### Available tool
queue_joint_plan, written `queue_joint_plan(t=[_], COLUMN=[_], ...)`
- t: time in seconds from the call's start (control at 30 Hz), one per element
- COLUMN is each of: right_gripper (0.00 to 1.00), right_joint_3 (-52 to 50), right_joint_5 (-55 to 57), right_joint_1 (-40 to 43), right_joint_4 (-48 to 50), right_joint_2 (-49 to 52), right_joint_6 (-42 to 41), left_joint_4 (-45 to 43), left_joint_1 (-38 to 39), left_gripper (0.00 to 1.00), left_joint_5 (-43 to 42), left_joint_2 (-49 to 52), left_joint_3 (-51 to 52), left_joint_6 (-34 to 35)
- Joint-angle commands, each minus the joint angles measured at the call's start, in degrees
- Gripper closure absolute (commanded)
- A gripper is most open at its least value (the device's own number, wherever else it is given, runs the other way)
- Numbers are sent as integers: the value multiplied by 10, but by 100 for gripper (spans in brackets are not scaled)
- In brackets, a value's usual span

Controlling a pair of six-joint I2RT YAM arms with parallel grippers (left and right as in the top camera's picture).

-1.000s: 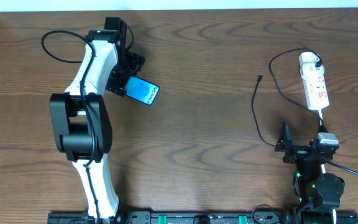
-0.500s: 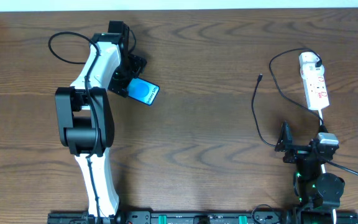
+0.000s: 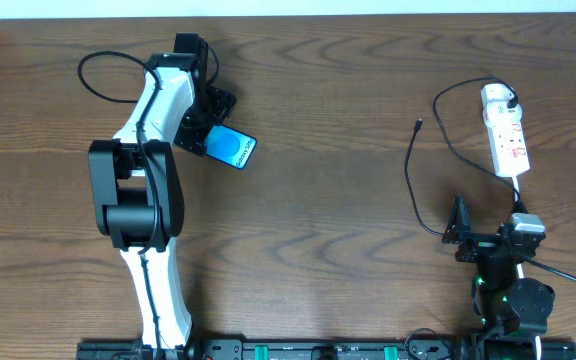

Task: Plug charger to phone and switch on socket
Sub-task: 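Close the left gripper on the phone's top edge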

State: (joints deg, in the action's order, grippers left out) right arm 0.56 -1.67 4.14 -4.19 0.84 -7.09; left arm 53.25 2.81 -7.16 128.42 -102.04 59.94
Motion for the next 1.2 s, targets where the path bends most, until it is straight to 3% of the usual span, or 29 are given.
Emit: queue_joint_plan(t=[0.0, 0.5, 0.67, 1.17], right_gripper=[1, 1, 1, 1], right_joint_3=[-3, -3, -3, -3], right_joint_5=[0, 0, 0, 0], right_joint_1=[-4, -4, -4, -4], right_joint_4=[0, 0, 0, 0], right_joint_2=[-5, -5, -5, -5], right_joint_6=[5, 5, 5, 5], left_joint_4=[2, 4, 4, 17], left_joint_1=[2, 2, 2, 2], left_gripper=[2, 1, 11, 21], left_joint_5=[7, 1, 1, 1], left_joint_2=[31, 47, 47, 47], left_joint_3=[-6, -6, -6, -6], left_joint_6=[-7, -7, -7, -8])
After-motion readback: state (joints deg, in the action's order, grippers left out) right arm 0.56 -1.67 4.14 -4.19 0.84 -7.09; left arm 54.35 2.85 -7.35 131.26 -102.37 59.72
